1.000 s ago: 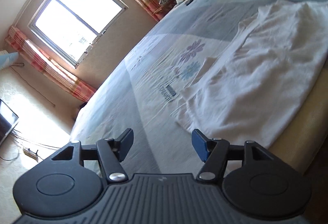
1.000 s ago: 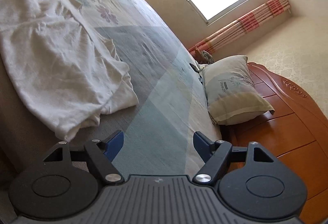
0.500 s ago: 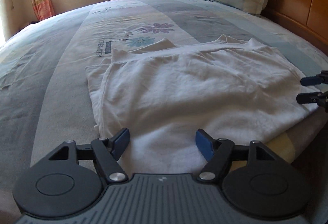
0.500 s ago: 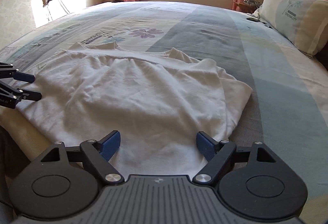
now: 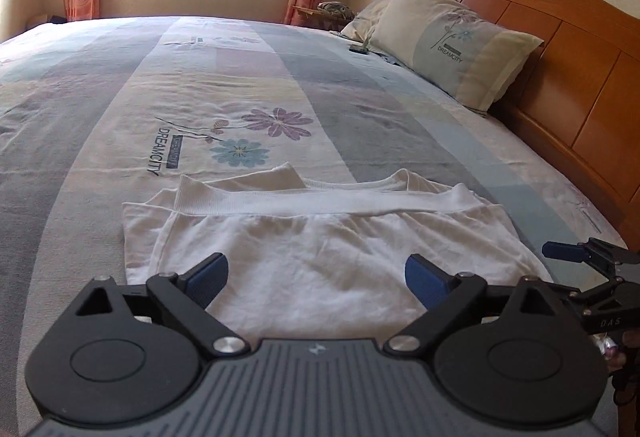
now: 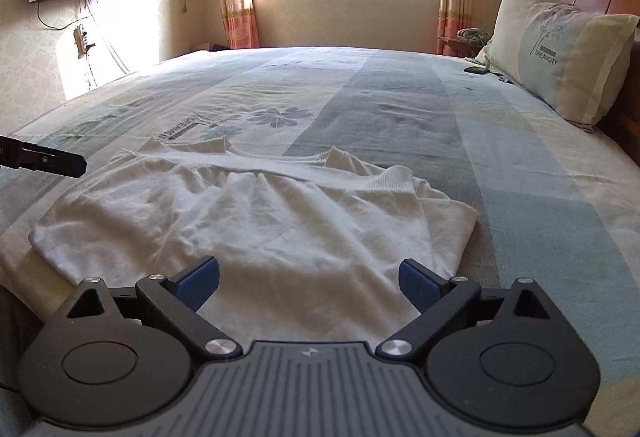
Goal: Fold clothes
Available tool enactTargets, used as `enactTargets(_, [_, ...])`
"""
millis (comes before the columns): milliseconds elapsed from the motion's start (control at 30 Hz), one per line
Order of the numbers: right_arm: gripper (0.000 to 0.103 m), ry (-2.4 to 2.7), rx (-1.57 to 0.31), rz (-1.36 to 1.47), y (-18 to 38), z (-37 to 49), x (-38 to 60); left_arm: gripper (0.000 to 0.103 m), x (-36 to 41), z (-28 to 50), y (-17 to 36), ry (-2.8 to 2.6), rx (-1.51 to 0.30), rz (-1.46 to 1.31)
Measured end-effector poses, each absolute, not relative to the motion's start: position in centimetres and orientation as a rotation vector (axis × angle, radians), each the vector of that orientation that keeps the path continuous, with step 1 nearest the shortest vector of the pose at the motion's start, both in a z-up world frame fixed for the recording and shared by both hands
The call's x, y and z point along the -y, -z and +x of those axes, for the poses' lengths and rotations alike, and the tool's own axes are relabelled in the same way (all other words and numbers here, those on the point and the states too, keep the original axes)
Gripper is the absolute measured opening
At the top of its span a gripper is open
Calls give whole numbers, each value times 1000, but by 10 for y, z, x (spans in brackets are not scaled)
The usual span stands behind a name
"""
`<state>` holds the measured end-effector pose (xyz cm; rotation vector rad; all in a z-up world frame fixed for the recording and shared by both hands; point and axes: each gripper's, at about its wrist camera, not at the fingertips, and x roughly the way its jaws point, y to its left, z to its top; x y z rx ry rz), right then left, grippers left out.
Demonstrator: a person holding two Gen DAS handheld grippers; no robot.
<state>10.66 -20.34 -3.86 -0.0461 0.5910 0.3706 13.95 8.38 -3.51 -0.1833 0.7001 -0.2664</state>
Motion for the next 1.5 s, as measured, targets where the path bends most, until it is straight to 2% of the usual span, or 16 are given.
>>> enactTargets(133, [100,-381,-614,-34,47,131,197,95,-82,170,69,248,-792,-269])
enactTargets(233, [100,-358,-668,-31,65,141,201,95,-88,174,84,241,-788,-264])
enactTargets(267, [103,-344,-677,-31,72,142,204,95,-90,176,83,246,-789,-275])
enactTargets(467, [103,-330,-648,-22,83,139,213,95,-86,197,59,218,-761,-258])
enactTargets(733, [103,-307,-665,-36,83,142,208,98,-76,240,81,240,-804,-253])
enactTargets(867, [103,-291,-673,-50,83,142,204,98,-82,257,71,189,-782,-225])
enactTargets(1167, [103,-225,-758,-43,65,151,193,98,-94,256,70,302,-751,-155])
enactTargets(1367, [103,-224,-693,-46,35,173,162,98,-102,252,84,335,-751,-162])
enactTargets(1500, [103,-195,-732,-35,47,206,146,99,-100,247,81,347,-748,-143])
